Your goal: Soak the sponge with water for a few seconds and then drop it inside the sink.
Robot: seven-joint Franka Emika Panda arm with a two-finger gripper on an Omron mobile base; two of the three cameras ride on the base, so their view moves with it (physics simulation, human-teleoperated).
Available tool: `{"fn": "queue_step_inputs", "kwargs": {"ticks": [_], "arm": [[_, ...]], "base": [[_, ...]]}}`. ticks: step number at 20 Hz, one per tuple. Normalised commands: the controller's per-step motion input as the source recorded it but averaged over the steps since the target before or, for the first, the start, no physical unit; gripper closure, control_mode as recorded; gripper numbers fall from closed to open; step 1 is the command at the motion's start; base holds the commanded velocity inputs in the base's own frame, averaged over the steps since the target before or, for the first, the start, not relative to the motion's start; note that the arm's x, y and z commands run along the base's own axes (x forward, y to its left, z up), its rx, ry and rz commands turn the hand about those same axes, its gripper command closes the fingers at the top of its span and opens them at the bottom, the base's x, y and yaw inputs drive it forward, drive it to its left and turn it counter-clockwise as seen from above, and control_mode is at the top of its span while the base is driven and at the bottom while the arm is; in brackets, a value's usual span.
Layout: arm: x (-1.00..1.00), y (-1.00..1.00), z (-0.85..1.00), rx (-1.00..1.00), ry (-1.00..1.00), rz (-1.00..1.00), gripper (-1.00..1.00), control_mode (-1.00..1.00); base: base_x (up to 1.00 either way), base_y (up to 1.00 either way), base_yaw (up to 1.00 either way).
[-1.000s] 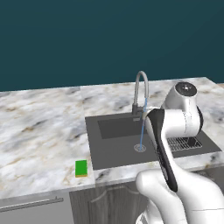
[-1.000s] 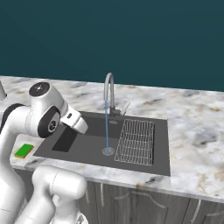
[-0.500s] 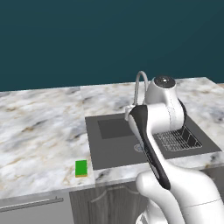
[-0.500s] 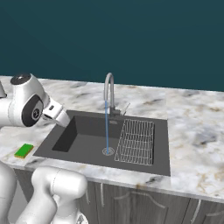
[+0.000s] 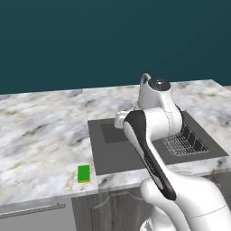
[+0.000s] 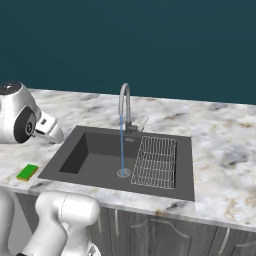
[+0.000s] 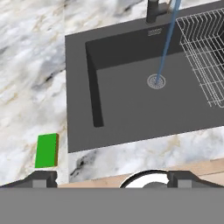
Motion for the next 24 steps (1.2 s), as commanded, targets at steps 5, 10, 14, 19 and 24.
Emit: {"fn": "queue_step_inputs", "kwargs": {"ticks": [5,10,14,19,24], "arm": [[-0.24,0.47,-0.01,0.04,0.00,0.11,-1.00,-1.00],[-0.22,0.42,-0.08,0.04,0.00,0.08,-1.00,-1.00],[-0.05,0.30,-0.23,0.00,0.00,0.01,-1.00,-1.00],[0.00,0.22,-0.24,0.00,0.00,0.00,-1.00,-1.00],[0.00,0.13,-0.23,0.00,0.00,0.00,-1.00,-1.00]], "base": [[0.00,0.00,0.00],[0.00,0.00,0.00],[0.00,0.00,0.00],[0.00,0.00,0.00],[0.00,0.00,0.00]]}}
